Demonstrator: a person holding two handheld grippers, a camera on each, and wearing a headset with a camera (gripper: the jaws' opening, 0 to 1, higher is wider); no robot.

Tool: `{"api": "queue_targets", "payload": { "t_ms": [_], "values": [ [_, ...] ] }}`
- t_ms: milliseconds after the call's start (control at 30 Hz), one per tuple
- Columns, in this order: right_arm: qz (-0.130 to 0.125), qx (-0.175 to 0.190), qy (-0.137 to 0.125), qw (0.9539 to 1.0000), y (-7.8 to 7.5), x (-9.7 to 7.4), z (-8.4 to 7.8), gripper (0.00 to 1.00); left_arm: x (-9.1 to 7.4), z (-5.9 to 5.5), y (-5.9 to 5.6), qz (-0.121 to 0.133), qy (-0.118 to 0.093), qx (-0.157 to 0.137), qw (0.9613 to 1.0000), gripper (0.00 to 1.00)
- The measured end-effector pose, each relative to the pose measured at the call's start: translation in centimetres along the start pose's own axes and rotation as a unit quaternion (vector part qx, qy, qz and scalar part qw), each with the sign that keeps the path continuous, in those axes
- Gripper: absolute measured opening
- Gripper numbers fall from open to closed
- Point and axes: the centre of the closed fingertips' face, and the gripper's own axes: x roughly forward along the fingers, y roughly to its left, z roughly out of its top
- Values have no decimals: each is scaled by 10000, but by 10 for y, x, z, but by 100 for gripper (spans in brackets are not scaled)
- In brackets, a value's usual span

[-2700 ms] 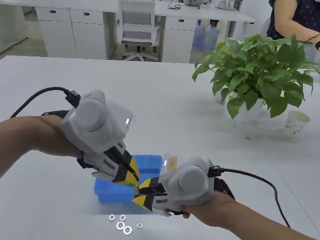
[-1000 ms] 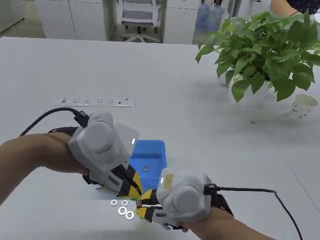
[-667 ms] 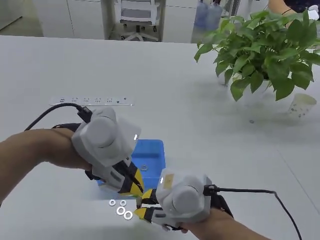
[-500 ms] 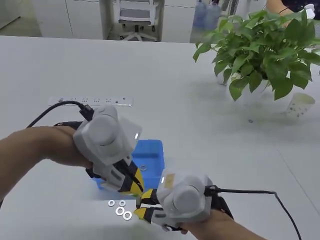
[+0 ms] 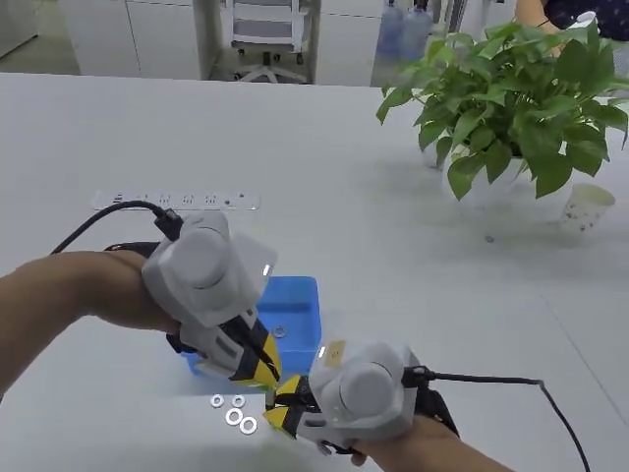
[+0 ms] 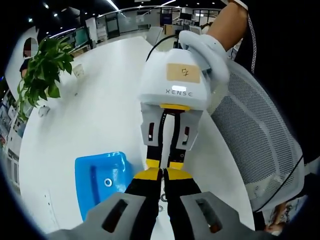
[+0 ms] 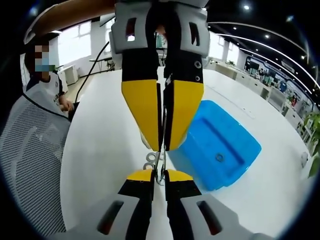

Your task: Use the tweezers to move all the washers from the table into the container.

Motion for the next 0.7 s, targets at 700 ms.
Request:
{"api": "queue_targets", "payload": {
  "t_ms": [700],
  "values": [
    [36, -10, -83, 10000, 6, -12, 14, 9, -16, 9, -6, 48, 88, -27, 9999, 6]
  ]
}}
